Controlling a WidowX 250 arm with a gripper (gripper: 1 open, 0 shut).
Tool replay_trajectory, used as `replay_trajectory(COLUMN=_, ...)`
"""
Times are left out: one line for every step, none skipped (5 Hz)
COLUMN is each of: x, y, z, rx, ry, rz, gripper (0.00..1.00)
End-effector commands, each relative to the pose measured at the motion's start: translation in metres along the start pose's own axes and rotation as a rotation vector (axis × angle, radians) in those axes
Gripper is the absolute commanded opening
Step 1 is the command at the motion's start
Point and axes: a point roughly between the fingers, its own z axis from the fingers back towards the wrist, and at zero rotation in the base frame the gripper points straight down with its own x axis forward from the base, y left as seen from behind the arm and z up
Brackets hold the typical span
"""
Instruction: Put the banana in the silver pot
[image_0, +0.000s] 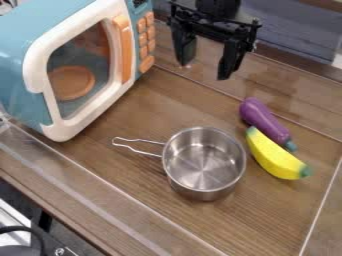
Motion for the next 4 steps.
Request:
replay_trajectory(x=-0.007, y=-0.024, z=-0.025, rx=-0.021, ry=0.067, rz=0.193, gripper=1.00)
replay_trajectory(x=-0.004, y=-0.073, z=-0.044, rx=-0.058, ry=0.089, rz=0.441, gripper=1.00)
replay_trajectory(x=0.006, y=-0.116, z=-0.064, rx=-0.102, ry=0.079, rz=0.687, gripper=1.00)
replay_trajectory(x=0.016, y=-0.131, z=-0.087, rx=-0.138, ry=0.061, rz=0.933, gripper=1.00)
